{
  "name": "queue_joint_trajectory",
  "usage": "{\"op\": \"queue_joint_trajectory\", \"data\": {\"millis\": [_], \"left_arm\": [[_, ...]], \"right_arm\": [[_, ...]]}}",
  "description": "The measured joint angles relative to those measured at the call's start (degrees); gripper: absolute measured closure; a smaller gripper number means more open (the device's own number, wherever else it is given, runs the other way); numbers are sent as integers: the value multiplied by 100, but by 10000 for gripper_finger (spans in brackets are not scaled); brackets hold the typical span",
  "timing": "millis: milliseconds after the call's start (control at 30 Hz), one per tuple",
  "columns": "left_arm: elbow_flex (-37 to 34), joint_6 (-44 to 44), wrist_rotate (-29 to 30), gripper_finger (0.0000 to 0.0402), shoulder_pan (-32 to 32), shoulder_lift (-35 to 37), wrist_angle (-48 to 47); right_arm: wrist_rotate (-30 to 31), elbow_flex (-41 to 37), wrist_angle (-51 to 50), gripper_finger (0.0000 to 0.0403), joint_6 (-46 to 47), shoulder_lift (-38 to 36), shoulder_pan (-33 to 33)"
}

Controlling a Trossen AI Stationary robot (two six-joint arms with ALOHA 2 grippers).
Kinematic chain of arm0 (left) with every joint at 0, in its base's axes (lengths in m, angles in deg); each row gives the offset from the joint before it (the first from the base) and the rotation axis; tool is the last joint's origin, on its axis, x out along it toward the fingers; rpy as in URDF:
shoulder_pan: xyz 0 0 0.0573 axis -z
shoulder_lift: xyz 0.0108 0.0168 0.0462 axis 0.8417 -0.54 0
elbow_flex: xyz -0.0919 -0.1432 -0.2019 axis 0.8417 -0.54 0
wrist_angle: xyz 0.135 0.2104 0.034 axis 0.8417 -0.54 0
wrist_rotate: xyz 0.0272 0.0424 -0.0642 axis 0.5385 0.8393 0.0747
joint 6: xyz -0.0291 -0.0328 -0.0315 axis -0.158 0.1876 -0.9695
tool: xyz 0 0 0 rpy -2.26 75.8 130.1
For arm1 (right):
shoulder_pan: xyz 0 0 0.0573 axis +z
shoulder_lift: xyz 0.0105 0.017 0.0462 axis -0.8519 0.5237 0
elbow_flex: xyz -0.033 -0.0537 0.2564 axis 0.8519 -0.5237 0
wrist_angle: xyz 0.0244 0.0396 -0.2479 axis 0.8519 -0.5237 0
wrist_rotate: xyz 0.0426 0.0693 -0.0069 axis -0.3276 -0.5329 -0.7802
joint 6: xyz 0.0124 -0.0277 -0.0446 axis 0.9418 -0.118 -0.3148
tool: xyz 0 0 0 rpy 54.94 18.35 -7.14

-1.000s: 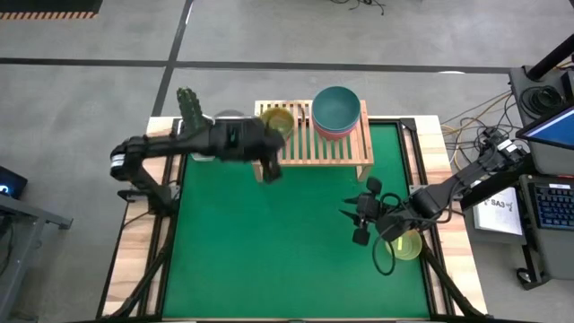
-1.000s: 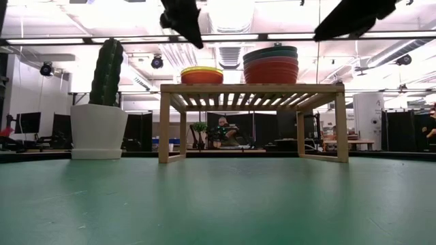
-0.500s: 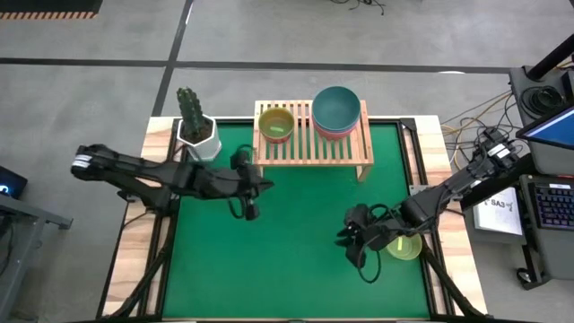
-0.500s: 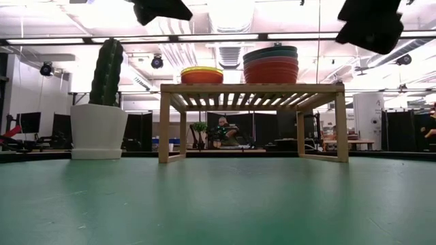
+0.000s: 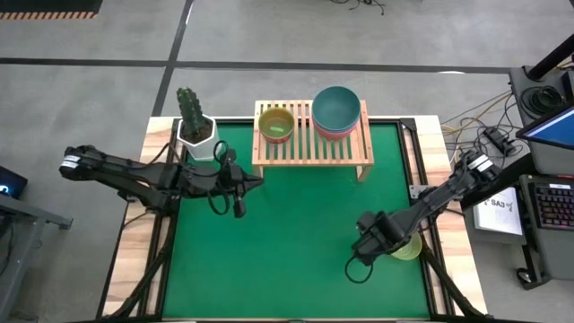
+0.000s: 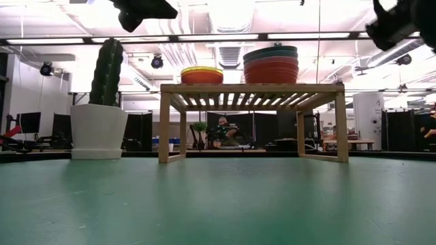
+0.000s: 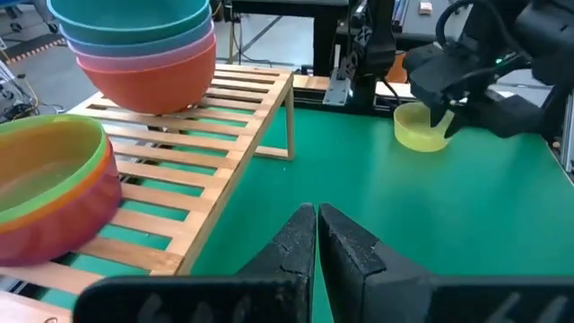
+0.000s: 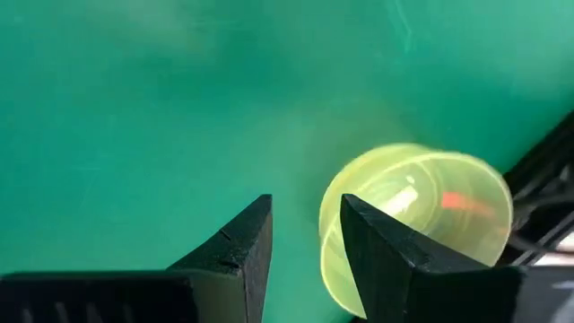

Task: Place and stack bowls onto a shelf
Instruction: Stack the yellow bowl on top of the green bowl on the shelf

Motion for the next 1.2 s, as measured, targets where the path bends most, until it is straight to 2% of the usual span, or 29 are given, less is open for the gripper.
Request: {"op": "queue_joint_trajectory", "data": {"millis": [333,567,667,800,867,1000,1200], "left_arm": [[-20,17,-2,401,0,-71,-39],[-20,17,-2,401,0,-83,-37],[-20,17,-2,402,0,-85,-37],[-20,17,-2,401,0,-85,-37],[-20,17,2,401,0,-85,-37],[-20,39,229,401,2,-85,-37],[-22,170,673,402,2,-85,-35]], "right_arm": [[-409,-640,32,280,1028,69,228],[-354,-1101,659,283,1132,69,297],[-346,-1231,847,301,1132,69,295],[-354,-1261,885,362,1050,69,295],[-357,-1171,913,385,840,69,295],[-244,-711,1153,393,-30,69,265],[659,343,2025,394,-2392,69,-33]]}}
